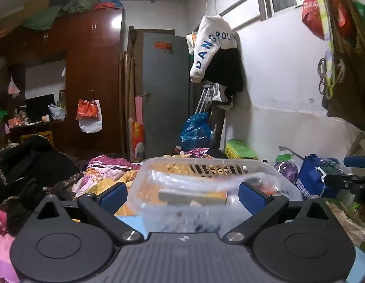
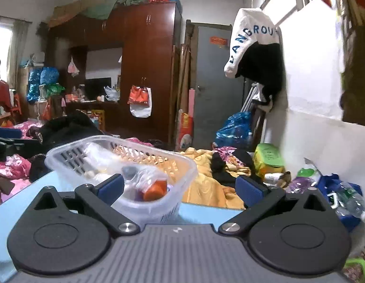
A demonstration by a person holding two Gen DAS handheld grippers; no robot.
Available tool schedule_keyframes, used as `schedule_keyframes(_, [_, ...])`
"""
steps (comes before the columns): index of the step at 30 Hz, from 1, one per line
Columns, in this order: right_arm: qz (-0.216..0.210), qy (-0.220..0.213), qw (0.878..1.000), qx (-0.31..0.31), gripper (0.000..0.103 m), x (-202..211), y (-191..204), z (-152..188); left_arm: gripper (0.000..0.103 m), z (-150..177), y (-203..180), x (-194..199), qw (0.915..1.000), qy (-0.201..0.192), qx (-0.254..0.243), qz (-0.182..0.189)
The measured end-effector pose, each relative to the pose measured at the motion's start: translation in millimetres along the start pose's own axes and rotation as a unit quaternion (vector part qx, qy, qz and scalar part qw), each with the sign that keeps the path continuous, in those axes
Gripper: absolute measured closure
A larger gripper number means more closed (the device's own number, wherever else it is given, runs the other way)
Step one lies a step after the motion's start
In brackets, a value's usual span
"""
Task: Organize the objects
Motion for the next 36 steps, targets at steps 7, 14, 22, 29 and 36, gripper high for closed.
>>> schedule_keyframes(7, [-0.056,0.011,0.997,-0.054,0.000,46.9,21.8,22.7,0.002,31.1,-3.5,80.4,0.9997,-0.023,0.005,0.009])
schedule_keyframes(14, [-0.056,0.017,0.997,-0.042,0.000,45.7,44.8,41.4,0.002,66.8,-24.4,101.3,0.9990,-0.035,0.013,0.025])
schedule_keyframes(22, [-0.049,0.012,0.998,-0.045,0.000,45.4,40.4,47.9,0.002,83.7,-36.9,85.6,0.9997,-0.005,-0.004,0.025])
schedule_keyframes(29, [-0.043,0.012,0.998,-0.044,0.000,44.2,42.2,54.9,0.002,98.8,-47.8,81.0,0.9996,0.009,-0.016,0.022])
schedule_keyframes(36, [-0.041,0.000,0.998,-0.037,0.000,52.5,45.2,55.7,0.002,100.7,-53.7,81.0,0.9995,0.008,-0.018,0.023])
Point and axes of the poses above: each gripper's, at about its wrist camera, not at the fingertips, and x roughly against the way its jaws point, y to its left, z to its underside, the point moved 5 cm from there along -x, roughly the way its jaws point, and after that the axes turned 11 degrees about x, right-handed, at the moved point
